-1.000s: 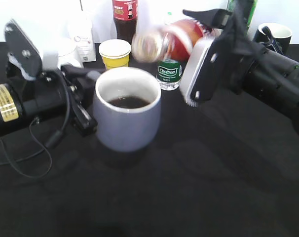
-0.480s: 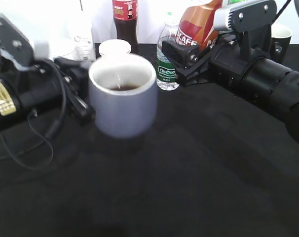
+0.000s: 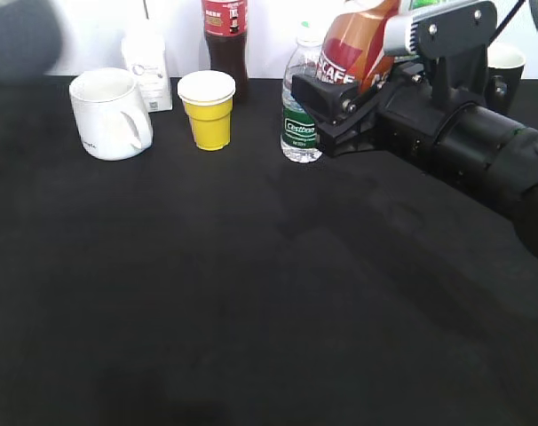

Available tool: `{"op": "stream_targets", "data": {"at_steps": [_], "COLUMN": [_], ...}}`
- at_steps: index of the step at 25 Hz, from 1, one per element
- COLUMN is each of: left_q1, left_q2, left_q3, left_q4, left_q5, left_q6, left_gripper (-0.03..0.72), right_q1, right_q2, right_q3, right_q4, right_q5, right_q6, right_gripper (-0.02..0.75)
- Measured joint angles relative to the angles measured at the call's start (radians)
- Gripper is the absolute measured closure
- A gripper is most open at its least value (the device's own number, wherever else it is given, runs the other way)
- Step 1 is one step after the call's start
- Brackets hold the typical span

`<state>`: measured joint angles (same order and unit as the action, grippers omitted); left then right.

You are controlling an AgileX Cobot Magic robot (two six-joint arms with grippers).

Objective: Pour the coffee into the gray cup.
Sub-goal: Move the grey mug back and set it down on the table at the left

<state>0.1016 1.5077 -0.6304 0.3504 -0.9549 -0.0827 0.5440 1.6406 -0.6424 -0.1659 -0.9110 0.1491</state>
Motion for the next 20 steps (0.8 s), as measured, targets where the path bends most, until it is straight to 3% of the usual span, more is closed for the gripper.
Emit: {"op": "stream_targets", "data": {"at_steps": [4, 14, 20], "left_q1": [0.089, 0.089, 0.032], "left_q2": [0.138, 0.559, 0.727], "left_q3": [-0.130, -0.520, -0.693], "left_q4": [-0.002, -0.033, -0.039], "left_q5": [0.016, 0.104, 0.153], "left_q6": [0.000, -0.001, -0.020], "left_gripper": [0.619, 0.619, 0.619], "right_q1": [0.000, 0.000, 0.000], "right_q2": [0.000, 0.000, 0.000], "right_q3": [0.000, 0.000, 0.000], "right_q4": [0.000, 0.000, 0.000], "right_q5": [0.006, 0.007, 0.013], "right_q6": [0.000, 0.000, 0.000], "right_gripper": [0.206, 0.206, 0.206]}}
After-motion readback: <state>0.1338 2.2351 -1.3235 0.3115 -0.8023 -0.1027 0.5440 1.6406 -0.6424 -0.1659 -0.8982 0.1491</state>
